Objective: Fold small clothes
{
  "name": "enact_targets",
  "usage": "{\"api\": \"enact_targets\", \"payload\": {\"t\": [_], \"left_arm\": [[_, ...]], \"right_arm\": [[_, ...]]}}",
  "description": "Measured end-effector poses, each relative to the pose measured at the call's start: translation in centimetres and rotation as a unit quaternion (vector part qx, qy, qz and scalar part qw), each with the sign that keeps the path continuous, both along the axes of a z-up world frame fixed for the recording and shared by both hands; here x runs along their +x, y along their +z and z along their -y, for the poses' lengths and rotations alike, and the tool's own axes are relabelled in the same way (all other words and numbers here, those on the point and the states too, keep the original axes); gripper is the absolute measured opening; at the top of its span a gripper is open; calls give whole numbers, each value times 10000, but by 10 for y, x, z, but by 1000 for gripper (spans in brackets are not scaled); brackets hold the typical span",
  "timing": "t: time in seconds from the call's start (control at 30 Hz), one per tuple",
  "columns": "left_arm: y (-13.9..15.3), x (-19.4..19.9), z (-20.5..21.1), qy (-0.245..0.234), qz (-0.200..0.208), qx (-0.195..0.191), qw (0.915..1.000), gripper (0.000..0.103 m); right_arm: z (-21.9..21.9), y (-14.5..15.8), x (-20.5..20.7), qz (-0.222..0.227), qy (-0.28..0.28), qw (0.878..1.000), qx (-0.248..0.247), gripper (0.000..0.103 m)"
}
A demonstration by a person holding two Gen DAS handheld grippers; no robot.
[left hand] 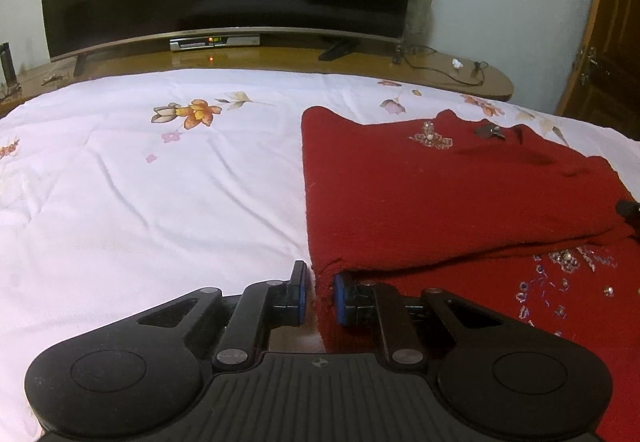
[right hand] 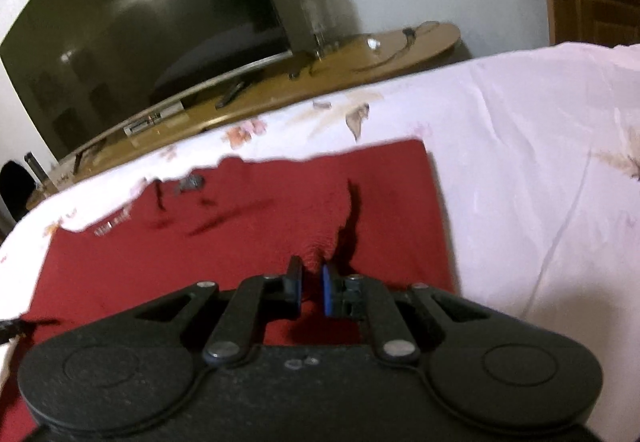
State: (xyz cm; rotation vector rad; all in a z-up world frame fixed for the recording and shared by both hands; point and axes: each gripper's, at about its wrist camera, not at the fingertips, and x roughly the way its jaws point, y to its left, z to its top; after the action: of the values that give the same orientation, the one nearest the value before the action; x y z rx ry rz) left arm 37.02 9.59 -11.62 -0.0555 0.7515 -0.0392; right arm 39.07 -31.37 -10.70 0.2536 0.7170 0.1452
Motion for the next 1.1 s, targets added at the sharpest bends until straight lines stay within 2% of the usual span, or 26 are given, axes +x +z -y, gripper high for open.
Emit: {"api": "enact_targets", "payload": {"t": [0.03,0.07,0.1,0.13,0.23,0.33,0.43,0.57,0.63,0.67,0.7,0.73,0.83,0.97,1.03,1.1], "left_arm": [[1,-1,0,-31,1,35,10000,16],[2,-3,-1,-76,-8,49,10000,24],[5,-6,-5,-85,-39,26,10000,48],[9,-12,-10,-69,49,8,10000,65],[28,-29,-31,70,730,-278,9969,65],[43,-7,-41,92,1049,-804,9912,65],[45,35,-33,-63,1022,-1273,9866,65],[24,75,-20,-33,715,-1515,9859,65],[12,83,-13,-33,589,-1519,9866,65],[6,87,-9,-63,504,-1456,9880,65],[2,89,-6,-86,440,-1395,9892,65],[-3,91,-3,-106,369,-1308,9907,65],[-5,94,0,-173,363,-1187,9921,65],[-4,94,0,-234,377,-1122,9927,65],[-5,94,2,-276,357,-980,9942,65],[-7,95,5,-297,363,-862,9952,65]], "right_arm": [[1,-1,-1,13,-4,10000,18,12],[2,0,-2,28,-30,10000,72,15],[5,1,-4,46,-56,9999,133,23],[8,4,-7,101,-112,9998,162,27],[20,19,-15,432,-176,9987,204,32],[31,26,-5,501,-202,9980,332,31],[30,25,15,411,-172,9976,525,31],[25,16,36,165,-185,9983,518,32],[24,8,44,-8,-139,9983,566,30],[22,5,44,-38,-85,9985,534,26],[20,4,45,-72,-7,9990,451,13],[18,3,45,-90,131,9992,359,7],[17,10,35,90,196,9997,151,7],[25,26,18,313,220,9991,207,7],[28,27,13,312,194,9991,192,7],[30,18,15,126,88,9999,66,7]]}}
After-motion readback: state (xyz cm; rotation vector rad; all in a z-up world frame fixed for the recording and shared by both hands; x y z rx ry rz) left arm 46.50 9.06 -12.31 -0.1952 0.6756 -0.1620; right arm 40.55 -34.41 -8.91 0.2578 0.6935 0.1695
